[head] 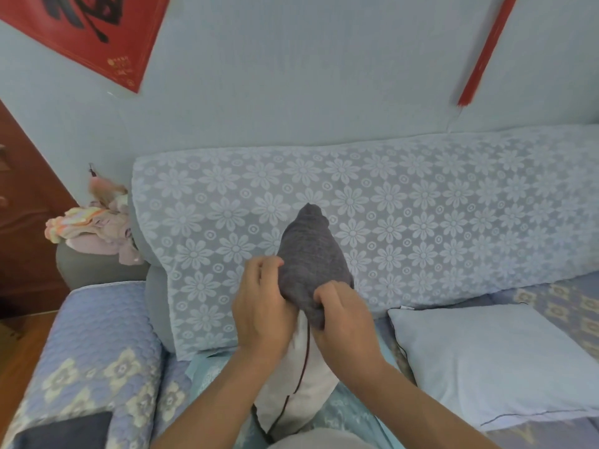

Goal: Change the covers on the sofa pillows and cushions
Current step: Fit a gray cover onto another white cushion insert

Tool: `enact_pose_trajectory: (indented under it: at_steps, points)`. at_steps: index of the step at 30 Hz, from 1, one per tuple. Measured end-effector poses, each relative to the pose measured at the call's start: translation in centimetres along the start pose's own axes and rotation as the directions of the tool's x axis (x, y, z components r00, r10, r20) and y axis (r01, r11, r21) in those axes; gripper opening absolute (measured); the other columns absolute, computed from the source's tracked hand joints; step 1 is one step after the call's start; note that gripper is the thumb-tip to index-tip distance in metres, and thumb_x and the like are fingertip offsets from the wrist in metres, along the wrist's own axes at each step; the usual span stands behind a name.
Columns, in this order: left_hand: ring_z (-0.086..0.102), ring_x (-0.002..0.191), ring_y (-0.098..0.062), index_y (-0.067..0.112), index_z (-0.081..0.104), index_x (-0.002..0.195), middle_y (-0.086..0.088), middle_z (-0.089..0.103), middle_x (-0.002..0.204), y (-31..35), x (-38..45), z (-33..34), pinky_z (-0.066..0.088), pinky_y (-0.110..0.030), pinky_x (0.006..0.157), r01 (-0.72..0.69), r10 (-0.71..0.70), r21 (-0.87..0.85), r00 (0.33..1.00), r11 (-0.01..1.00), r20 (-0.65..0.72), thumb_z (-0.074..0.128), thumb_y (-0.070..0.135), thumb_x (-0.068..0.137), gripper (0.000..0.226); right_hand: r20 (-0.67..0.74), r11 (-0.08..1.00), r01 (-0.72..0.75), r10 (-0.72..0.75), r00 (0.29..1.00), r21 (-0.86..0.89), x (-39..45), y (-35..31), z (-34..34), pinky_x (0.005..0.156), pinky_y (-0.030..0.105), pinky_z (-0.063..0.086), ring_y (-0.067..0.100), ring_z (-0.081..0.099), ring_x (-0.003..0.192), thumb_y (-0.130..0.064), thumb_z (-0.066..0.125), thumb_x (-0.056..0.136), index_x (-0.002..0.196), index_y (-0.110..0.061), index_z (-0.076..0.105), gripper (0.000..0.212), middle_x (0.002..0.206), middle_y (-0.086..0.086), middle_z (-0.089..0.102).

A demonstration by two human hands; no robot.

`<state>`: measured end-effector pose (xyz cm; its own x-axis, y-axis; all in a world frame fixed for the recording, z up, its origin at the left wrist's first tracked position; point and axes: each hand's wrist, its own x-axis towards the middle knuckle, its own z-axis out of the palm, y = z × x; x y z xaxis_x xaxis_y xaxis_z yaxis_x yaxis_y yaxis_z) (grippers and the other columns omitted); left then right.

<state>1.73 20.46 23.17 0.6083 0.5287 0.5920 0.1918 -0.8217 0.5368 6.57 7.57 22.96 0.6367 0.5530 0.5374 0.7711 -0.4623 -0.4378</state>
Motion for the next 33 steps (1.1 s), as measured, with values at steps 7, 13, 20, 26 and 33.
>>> enact_pose_trajectory:
  at_steps: [7,13,20,26,33]
  points:
    - [0.059,0.067,-0.023,0.017,0.06,0.107,0.0,0.063,0.101,-4.8,-2.8,-1.0,0.042,-0.031,0.053,0.109,-0.122,0.083,0.979,0.991,0.165,0.073,0.004,0.074,0.037,-0.125,0.887,-0.43,0.414,0.902,-0.167,-0.8,4.7,-0.5,0.055,0.035,0.039,0.025,0.048,0.075,0.005,0.062,0.064,0.086,-0.018,0.045,0.036,0.083,-0.001,0.048]
    - [0.043,0.06,-0.009,0.027,0.036,0.069,0.011,0.042,0.065,-2.6,-6.6,-1.7,0.037,-0.035,0.051,0.128,-0.076,-0.213,0.969,0.969,0.237,0.052,0.013,0.081,0.024,0.049,0.942,-0.332,0.33,0.943,0.055,-5.9,-0.3,0.5,0.055,0.028,0.038,0.015,0.047,0.073,-0.001,0.055,0.072,0.103,-0.028,0.044,0.042,0.092,-0.007,0.047]
    - [0.058,0.074,-0.014,0.024,0.056,0.082,0.016,0.052,0.08,-1.0,-7.1,-2.2,0.043,-0.029,0.061,0.1,-0.043,-0.245,0.973,0.964,0.227,0.048,0.026,0.091,0.012,0.061,0.978,-0.172,0.166,0.984,0.119,-5.9,-1.9,-0.7,0.064,0.024,0.043,0.006,0.052,0.077,-0.007,0.048,0.086,0.099,-0.027,0.049,0.024,0.092,-0.014,0.051]
    - [0.065,0.098,-0.026,0.016,0.058,0.113,-0.007,0.068,0.108,3.8,7.5,-2.6,0.046,-0.036,0.076,0.224,-0.193,-0.038,0.902,0.974,0.387,0.04,0.025,0.104,0.022,-0.065,0.971,-0.223,0.218,0.974,-0.082,9.4,-2.3,-3.1,0.08,0.035,0.047,0.023,0.062,0.096,-0.009,0.037,0.099,0.112,-0.012,0.057,0.024,0.108,0.007,0.063]
    - [0.064,0.095,-0.038,0.014,0.056,0.097,-0.017,0.068,0.102,7.9,10.0,-3.8,0.044,-0.04,0.071,0.044,-0.073,0.084,0.918,0.996,0.39,0.039,0.033,0.105,0.026,-0.083,0.907,-0.398,0.39,0.917,-0.136,14.8,-1.4,-5.6,0.073,0.039,0.045,0.035,0.062,0.093,-0.024,0.041,0.1,0.106,-0.015,0.051,0.014,0.105,0.007,0.06]
